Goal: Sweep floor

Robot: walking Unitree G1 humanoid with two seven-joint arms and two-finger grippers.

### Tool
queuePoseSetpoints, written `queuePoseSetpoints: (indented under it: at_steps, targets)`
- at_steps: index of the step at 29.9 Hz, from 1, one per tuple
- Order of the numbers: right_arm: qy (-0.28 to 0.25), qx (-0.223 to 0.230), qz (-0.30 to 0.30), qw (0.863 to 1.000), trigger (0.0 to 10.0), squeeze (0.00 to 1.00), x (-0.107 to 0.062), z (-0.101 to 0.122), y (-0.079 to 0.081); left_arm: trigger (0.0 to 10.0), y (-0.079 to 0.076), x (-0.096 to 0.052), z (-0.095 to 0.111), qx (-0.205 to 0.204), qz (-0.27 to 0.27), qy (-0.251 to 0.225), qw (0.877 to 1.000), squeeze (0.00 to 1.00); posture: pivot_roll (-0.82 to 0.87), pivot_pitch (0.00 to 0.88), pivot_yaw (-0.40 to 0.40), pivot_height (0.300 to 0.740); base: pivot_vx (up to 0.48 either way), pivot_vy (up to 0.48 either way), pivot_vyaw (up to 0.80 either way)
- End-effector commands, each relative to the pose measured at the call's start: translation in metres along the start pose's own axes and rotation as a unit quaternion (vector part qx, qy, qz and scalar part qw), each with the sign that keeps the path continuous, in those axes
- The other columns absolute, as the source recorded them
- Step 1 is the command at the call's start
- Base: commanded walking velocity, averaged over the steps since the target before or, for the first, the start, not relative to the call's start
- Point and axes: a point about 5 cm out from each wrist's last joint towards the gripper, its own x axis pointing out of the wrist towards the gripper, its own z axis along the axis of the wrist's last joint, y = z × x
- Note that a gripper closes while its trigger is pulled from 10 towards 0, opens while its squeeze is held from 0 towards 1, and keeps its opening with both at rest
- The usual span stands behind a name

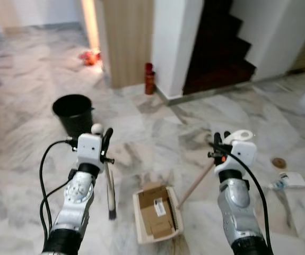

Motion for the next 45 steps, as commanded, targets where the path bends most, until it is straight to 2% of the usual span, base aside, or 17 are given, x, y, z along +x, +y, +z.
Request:
queuePoseSetpoints:
  at_steps: [1, 10, 16, 45]
  targets:
    - [-0.035, 0.009, -0.004, 0.999, 10.0, 0.00, 0.0047, 0.0142, -0.0013, 10.0, -0.0016, 0.0062, 0.0132, 0.008, -0.002, -0.030, 1.000, 0.00, 0.05, 0.000, -0.036, 0.740, 0.000, 0.000, 0.80]
    - [-0.035, 0.008, -0.003, 0.999, 10.0, 0.00, 0.0045, 0.0143, -0.0029, 10.0, -0.0030, 0.0050, 0.0118, 0.005, -0.003, -0.027, 1.000, 0.00, 0.04, 0.000, -0.037, 0.740, 0.000, 0.000, 0.80]
    - [-0.036, 0.010, 0.000, 0.999, 10.0, 0.00, 0.0048, 0.0149, -0.0031, 10.0, -0.0013, 0.0042, 0.0108, -0.008, 0.004, -0.026, 1.000, 0.00, 0.03, 0.000, -0.038, 0.740, 0.000, 0.000, 0.00]
    - [-0.042, 0.003, 0.003, 0.999, 10.0, 0.00, 0.0073, 0.0183, -0.0064, 10.0, -0.0039, 0.0061, 0.0101, -0.012, -0.003, -0.021, 1.000, 0.00, 0.02, 0.000, -0.037, 0.740, 0.000, 0.000, 0.00]
